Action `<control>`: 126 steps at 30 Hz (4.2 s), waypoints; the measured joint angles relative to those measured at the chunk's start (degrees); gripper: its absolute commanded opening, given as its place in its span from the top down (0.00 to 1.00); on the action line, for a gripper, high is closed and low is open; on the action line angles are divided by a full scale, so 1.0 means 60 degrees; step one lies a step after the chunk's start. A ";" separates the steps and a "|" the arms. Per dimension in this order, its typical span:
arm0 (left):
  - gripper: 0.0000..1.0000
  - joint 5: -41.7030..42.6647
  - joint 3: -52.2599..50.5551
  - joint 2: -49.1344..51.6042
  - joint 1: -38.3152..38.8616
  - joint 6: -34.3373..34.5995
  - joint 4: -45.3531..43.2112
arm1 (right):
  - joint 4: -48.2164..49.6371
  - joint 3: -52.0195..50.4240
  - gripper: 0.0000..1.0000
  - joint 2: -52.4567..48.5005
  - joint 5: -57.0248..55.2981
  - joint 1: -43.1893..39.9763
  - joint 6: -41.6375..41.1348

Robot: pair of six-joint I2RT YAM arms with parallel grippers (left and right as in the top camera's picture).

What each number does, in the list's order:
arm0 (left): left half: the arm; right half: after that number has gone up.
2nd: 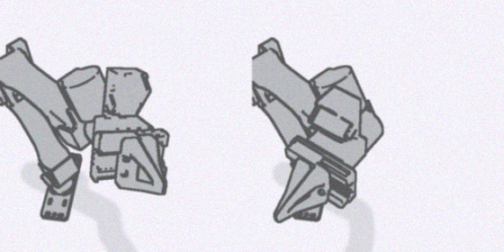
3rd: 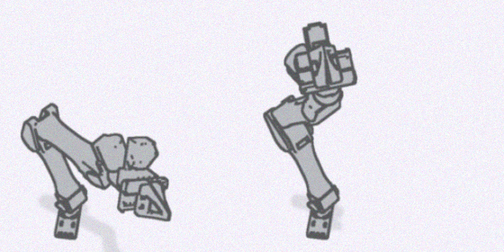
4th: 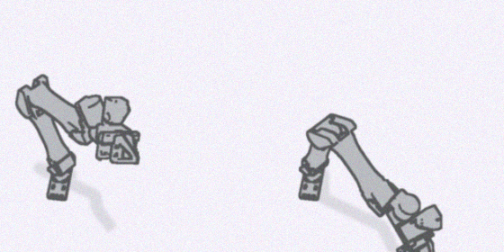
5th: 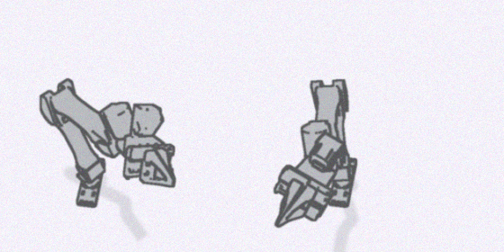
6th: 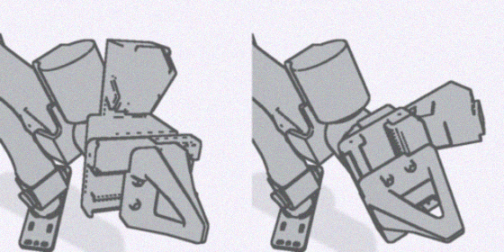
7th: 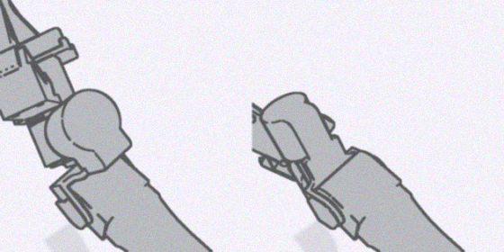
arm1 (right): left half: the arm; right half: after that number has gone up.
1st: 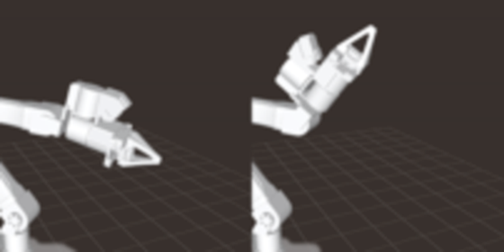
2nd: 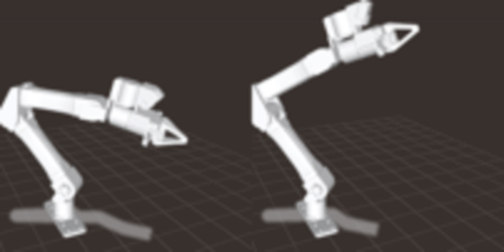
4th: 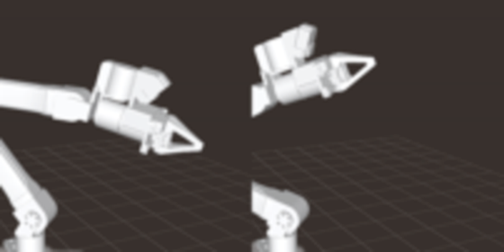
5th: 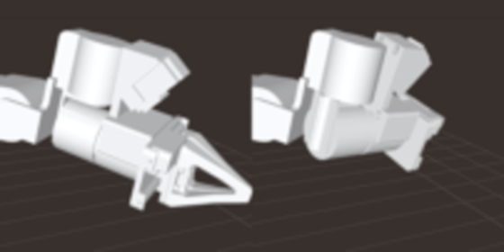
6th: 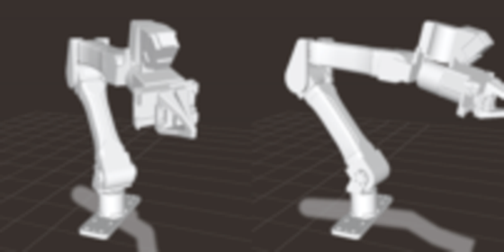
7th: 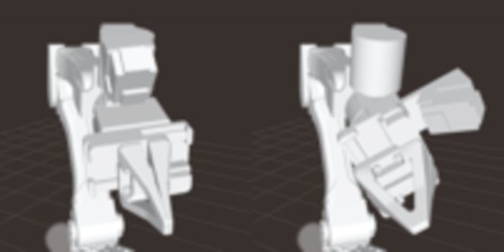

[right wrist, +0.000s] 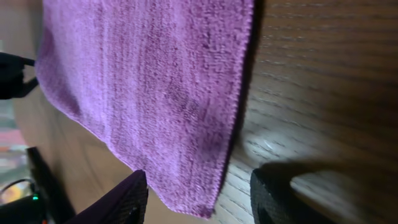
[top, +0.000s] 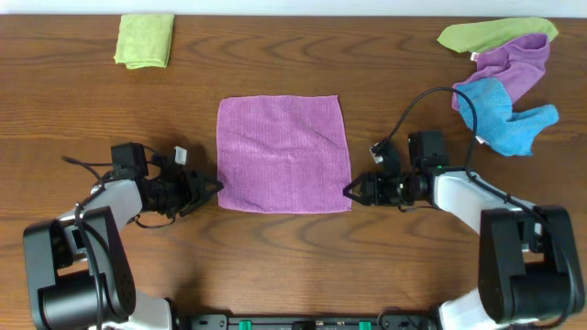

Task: Fold the cloth
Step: 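Grasp the cloth's bottom left and right corners with both grippers, then lift the bottom edge with both grippers and fold it up over the top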

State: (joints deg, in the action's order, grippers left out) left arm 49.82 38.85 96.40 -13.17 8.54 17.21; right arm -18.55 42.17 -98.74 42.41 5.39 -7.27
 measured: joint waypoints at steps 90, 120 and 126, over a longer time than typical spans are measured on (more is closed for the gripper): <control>0.94 -0.0306 0.5599 0.3399 0.1286 0.3115 -0.2688 | -0.0499 0.6936 0.99 -0.3585 -0.1279 0.0725 -0.1698; 0.49 0.0627 0.7118 0.4564 0.1282 0.2033 0.0342 | -0.2838 0.7803 0.34 -0.4022 -0.1224 0.0721 -0.1610; 0.38 0.0627 0.7133 0.4564 0.1162 0.1694 0.0659 | -0.2834 0.7803 0.25 -0.4022 -0.1217 0.0696 -0.1497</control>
State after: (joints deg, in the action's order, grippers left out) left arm 53.58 81.65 123.79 -6.20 18.70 21.17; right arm -35.55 88.99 -122.87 35.11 9.56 -16.25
